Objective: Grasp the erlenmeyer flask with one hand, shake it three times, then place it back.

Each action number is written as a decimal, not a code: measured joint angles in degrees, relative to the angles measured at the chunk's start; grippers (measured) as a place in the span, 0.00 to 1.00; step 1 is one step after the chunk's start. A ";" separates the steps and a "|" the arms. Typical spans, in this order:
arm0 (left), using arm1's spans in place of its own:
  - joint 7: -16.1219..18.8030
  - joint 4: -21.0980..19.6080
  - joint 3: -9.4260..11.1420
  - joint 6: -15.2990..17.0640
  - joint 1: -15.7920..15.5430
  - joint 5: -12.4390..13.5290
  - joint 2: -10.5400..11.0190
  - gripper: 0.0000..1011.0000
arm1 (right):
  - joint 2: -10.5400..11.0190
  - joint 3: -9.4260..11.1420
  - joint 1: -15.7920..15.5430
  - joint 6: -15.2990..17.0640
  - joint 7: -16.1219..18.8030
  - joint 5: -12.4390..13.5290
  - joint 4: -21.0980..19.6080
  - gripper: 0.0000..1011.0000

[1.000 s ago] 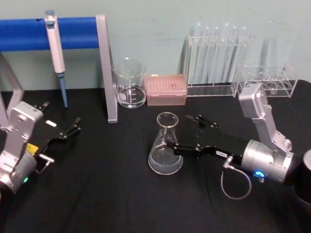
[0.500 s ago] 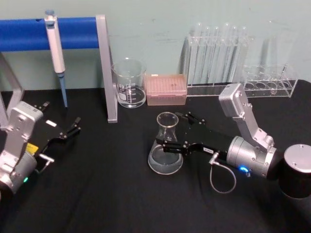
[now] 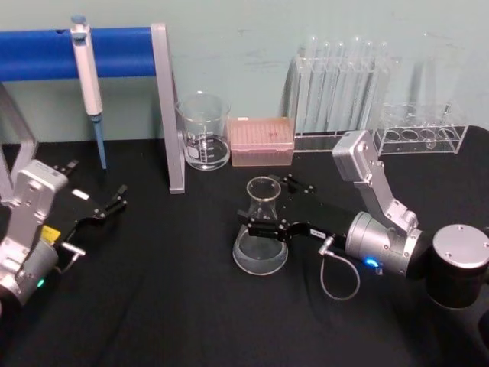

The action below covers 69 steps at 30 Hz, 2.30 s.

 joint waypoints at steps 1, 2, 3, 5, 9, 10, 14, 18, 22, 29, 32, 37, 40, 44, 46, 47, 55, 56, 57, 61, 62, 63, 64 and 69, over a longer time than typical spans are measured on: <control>0.00 0.00 0.00 0.00 0.00 0.00 0.00 0.99 | -0.09 0.00 0.05 -0.01 0.00 -0.08 0.08 0.99; 0.00 0.00 0.00 0.00 0.00 0.00 0.00 0.99 | -0.22 0.01 0.12 0.00 0.00 -0.24 0.25 0.99; 0.00 0.00 0.00 0.00 0.00 0.00 0.00 0.99 | -0.29 0.01 0.18 0.00 0.00 -0.32 0.35 0.99; 0.00 0.00 0.00 0.00 0.00 0.00 0.00 0.99 | -0.41 0.01 0.27 0.00 -0.02 -0.50 0.55 0.99; 0.00 0.00 0.00 0.00 0.00 0.00 0.00 0.99 | -0.74 0.04 0.40 0.09 -0.04 -0.78 1.10 0.99; 0.00 0.00 0.00 0.00 0.00 0.00 0.00 0.99 | -0.79 0.05 0.40 0.09 -0.04 -0.81 1.15 0.99; 0.00 0.00 0.00 0.00 0.00 0.00 0.00 0.99 | -0.97 0.13 0.40 -0.03 0.00 -0.97 1.28 0.99; 0.00 0.00 0.00 0.00 0.00 0.00 0.00 0.99 | -0.95 0.16 0.41 -0.04 0.00 -0.97 1.28 0.99; 0.00 0.00 0.00 0.00 0.00 0.00 0.00 0.99 | -0.94 0.17 0.41 -0.01 0.00 -0.97 1.28 0.99; 0.00 0.00 0.00 0.00 0.00 0.00 0.00 0.99 | -0.90 0.17 0.41 0.04 -0.02 -0.97 1.28 0.89; 0.00 0.00 0.00 0.00 0.00 0.00 0.00 0.99 | -0.89 0.17 0.40 0.05 -0.02 -0.96 1.27 0.81; 0.00 0.00 0.00 0.00 0.00 0.00 0.00 0.99 | -0.86 0.17 0.38 0.07 -0.03 -0.96 1.25 0.68; 0.00 0.00 0.00 0.00 0.00 0.00 0.00 0.99 | -0.86 0.17 0.37 0.09 -0.03 -0.95 1.24 0.58; 0.00 0.00 0.00 0.00 0.00 0.00 0.00 0.99 | -0.86 0.17 0.37 0.11 -0.02 -0.93 1.22 0.45; 0.00 0.00 0.00 0.00 0.00 0.00 0.00 0.99 | -0.86 0.17 0.37 0.12 -0.02 -0.92 1.21 0.45; 0.00 0.00 0.00 0.00 0.00 0.00 0.00 0.99 | -0.86 0.17 0.37 0.12 -0.02 -0.92 1.20 0.45; 0.00 0.00 0.00 0.00 0.00 0.00 0.00 0.99 | -0.92 0.86 -0.01 0.20 -0.51 -0.83 0.44 0.45; 0.00 0.00 0.00 0.00 0.00 0.00 0.00 0.99 | -0.92 1.00 -0.06 0.36 -0.69 -0.81 0.21 0.45; 0.00 0.00 0.00 0.00 0.00 0.00 0.00 0.99 | -0.90 1.38 -0.17 0.78 -1.12 -0.69 -0.46 0.45; 0.00 0.00 0.00 0.00 0.00 0.00 0.00 0.99 | -0.75 2.49 -0.27 2.31 -2.12 0.06 -2.70 0.45; 0.00 0.00 0.00 0.00 0.00 0.00 0.00 0.99 | -0.72 2.66 -0.27 2.54 -2.24 0.22 -3.04 0.45; 0.00 0.00 0.00 0.00 0.00 0.00 0.00 0.99 | -0.66 2.98 -0.28 2.99 -2.43 0.49 -3.71 0.45; 0.00 0.00 0.00 0.00 0.00 0.00 0.00 0.99 | -0.61 3.18 -0.28 3.25 -2.63 0.65 -4.12 0.45; 0.00 0.00 0.00 0.00 0.00 0.00 0.00 0.99 | -0.26 5.04 -0.09 5.74 -4.70 1.88 -8.08 0.45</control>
